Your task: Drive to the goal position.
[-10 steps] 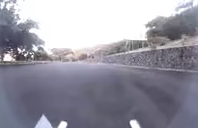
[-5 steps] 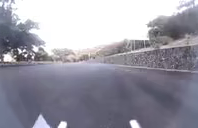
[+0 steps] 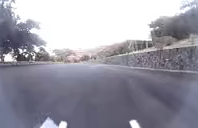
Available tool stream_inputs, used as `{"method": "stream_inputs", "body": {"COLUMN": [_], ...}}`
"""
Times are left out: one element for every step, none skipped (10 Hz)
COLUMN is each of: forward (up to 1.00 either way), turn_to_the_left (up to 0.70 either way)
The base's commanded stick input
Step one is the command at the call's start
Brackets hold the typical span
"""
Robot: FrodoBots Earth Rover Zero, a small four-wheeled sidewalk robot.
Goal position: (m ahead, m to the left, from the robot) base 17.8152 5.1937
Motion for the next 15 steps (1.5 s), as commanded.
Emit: {"method": "stream_inputs", "body": {"forward": [0.70,0.70,0.70,0.70,0.70,0.70,0.70,0.70,0.70,0.70,0.70,0.70,0.70,0.70,0.70], "turn_to_the_left": [0.00,-0.30,-0.35,-0.35,-0.35,-0.35,-0.35,-0.35,-0.35,-0.35,-0.35,-0.35,-0.16,0.00,0.00]}}
